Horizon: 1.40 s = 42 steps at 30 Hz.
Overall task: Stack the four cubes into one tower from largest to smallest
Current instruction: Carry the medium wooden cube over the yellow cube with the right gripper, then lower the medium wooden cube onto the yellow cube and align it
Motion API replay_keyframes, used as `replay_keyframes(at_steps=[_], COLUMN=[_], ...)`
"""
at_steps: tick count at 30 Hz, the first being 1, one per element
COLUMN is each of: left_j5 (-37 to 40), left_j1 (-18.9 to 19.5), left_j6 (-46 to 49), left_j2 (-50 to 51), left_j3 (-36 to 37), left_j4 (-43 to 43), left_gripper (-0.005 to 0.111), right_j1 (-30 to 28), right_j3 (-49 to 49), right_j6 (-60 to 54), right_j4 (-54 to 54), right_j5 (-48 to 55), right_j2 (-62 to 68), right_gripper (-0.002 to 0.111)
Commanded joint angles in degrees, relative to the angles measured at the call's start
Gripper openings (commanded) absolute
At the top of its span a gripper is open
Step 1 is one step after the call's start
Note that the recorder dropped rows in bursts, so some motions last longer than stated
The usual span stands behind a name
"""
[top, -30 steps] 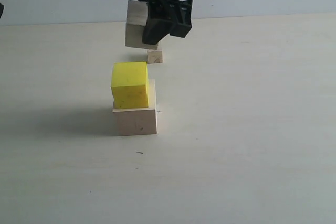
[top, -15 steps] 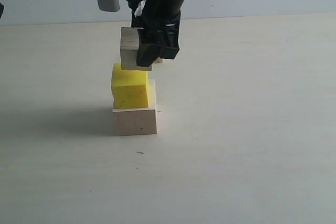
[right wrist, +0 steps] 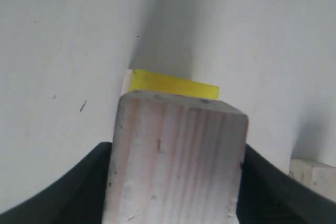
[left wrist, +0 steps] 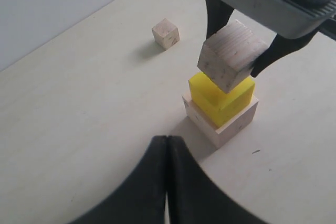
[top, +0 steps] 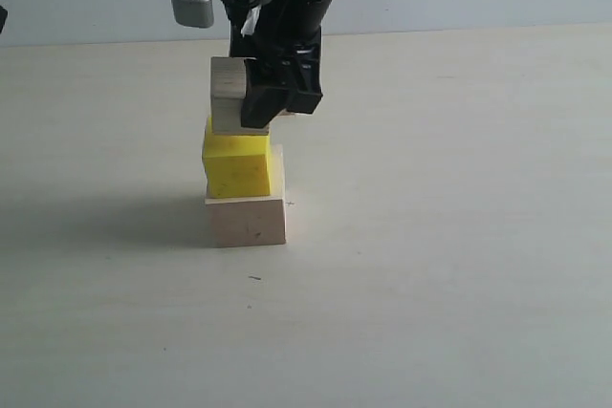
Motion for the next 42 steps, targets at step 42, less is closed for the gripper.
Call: replay_keyframes(at_steps=[42], left_j5=[0.13], left_j1=[0.12], left_j6=[0.92], left_j2=[-0.16], left_j3=[0.16], left_j4=[0.15], left_gripper=[0.000], right_j1=[0.30], right_j3=[-0.39], right_j6=[1.59], right_j4=[1.55], right_j5=[-0.44], right_j2=[1.58], right_gripper=[0.000])
